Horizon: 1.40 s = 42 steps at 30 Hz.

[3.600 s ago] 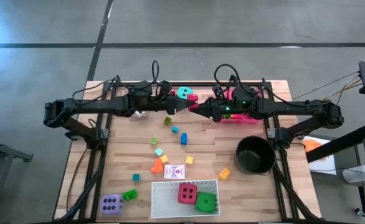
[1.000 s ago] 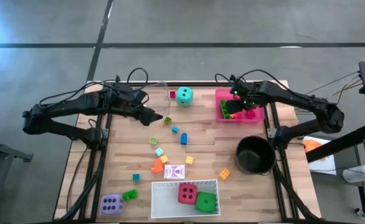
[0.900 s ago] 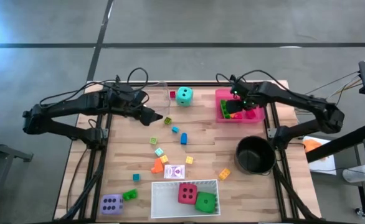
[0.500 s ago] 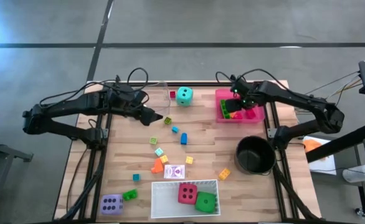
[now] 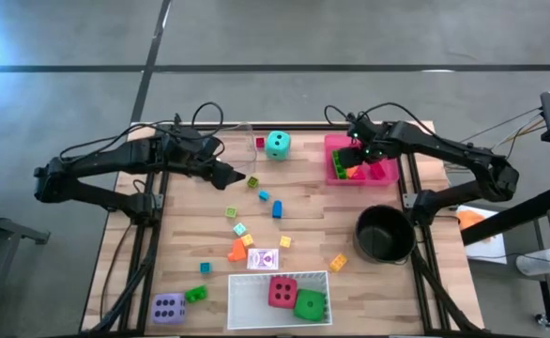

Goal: Pick & Place Toys
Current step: Put the red game piece into the red bin

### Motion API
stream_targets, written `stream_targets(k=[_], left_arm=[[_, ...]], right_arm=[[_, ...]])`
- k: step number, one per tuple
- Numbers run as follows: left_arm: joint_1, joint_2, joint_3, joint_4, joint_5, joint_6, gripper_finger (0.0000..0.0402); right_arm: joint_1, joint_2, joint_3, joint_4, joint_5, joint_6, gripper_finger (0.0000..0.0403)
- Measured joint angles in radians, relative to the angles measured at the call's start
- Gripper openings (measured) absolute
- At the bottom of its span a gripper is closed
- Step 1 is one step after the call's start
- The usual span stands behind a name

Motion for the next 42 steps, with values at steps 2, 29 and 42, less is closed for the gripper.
stream_targets(k=[2, 29, 42], left_arm=[[0.0, 0.0, 0.0, 0.0, 0.0, 0.0, 0.0379], [0.0, 0.0, 0.0, 0.0, 0.0, 0.001, 0.0379], [0.0, 0.0, 0.0, 0.0, 0.0, 0.001, 0.0379]], right_arm=[[0.0, 0.0, -0.012, -0.004, 0.0, 0.001, 0.0122], [-0.006, 0.0, -0.059, -0.004, 0.027, -0.009, 0.0122], [-0.059, 0.0, -0.082, -0.003, 0.027, -0.026, 0.0122]])
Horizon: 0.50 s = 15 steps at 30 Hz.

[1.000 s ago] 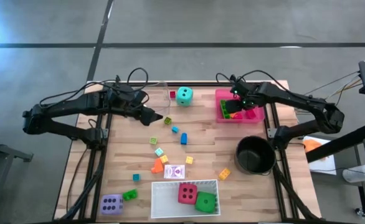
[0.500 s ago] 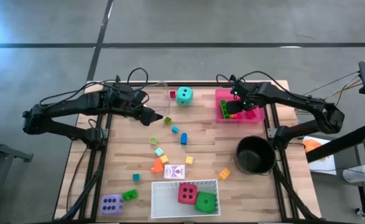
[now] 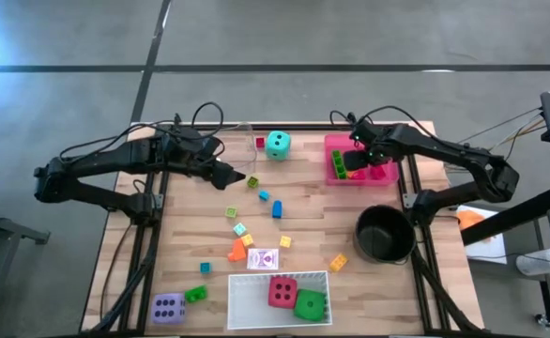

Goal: Pick & Place Toys
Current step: Put the red game piece into the red bin

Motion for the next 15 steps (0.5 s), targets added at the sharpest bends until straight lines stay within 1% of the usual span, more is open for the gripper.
stream_targets(k=[8, 15], left_arm=[[0.0, 0.0, 0.0, 0.0, 0.0, 0.0, 0.0379], [0.0, 0.0, 0.0, 0.0, 0.0, 0.0, 0.0379]], right_arm=[[-0.022, 0.0, -0.025, 0.001, -0.004, -0.017, 0.0122], [-0.05, 0.0, -0.141, 0.012, -0.014, 0.008, 0.0122]])
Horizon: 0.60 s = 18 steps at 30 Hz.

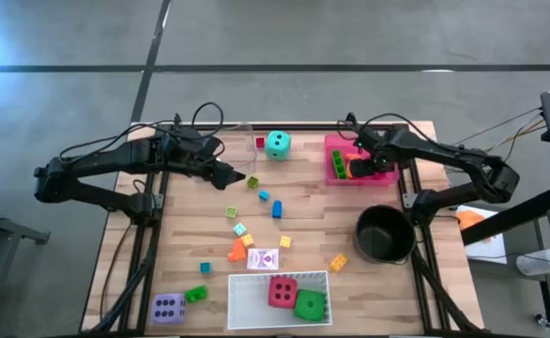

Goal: Pick & Place Toys
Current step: Put the red game piece into the red bin

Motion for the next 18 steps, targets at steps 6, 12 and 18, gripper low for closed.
stream_targets(k=[6, 12, 18], left_arm=[[0.0, 0.0, 0.0, 0.0, 0.0, 0.0, 0.0379], [0.0, 0.0, 0.0, 0.0, 0.0, 0.0, 0.0379], [0.0, 0.0, 0.0, 0.0, 0.0, 0.0, 0.0379]], right_arm=[[-0.009, 0.001, -0.042, 0.059, -0.022, 0.003, 0.0122], [-0.011, 0.001, -0.046, 0.092, -0.023, 0.0, 0.0122], [-0.01, 0.001, -0.073, 0.101, -0.023, 0.0, 0.0122]])
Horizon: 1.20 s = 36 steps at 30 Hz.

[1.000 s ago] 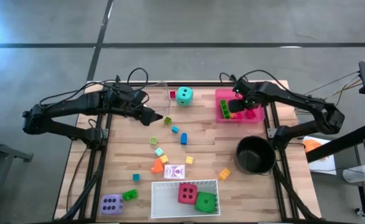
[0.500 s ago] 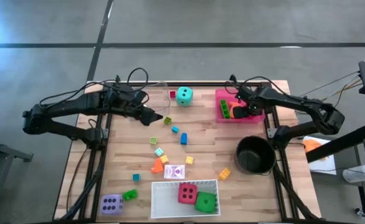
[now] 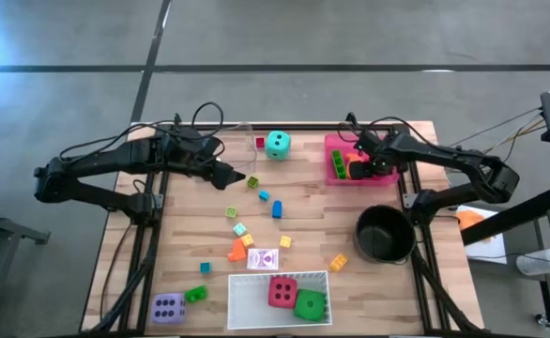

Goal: Pick & Place Toys
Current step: Put the red game piece into the red bin, then put the light green game piece into the red bin

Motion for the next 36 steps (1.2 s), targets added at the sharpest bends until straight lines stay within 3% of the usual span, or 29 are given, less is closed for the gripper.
stream_targets(k=[26, 33, 36], left_arm=[[0.0, 0.0, 0.0, 0.0, 0.0, 0.0, 0.0379], [0.0, 0.0, 0.0, 0.0, 0.0, 0.0, 0.0379], [0.0, 0.0, 0.0, 0.0, 0.0, 0.0, 0.0379]], right_arm=[[0.0, -0.002, -0.074, 0.118, -0.037, -0.006, 0.0126], [0.0, -0.002, -0.074, 0.121, -0.036, -0.008, 0.0267], [0.0, -0.002, -0.066, 0.117, -0.037, -0.005, 0.0309]])
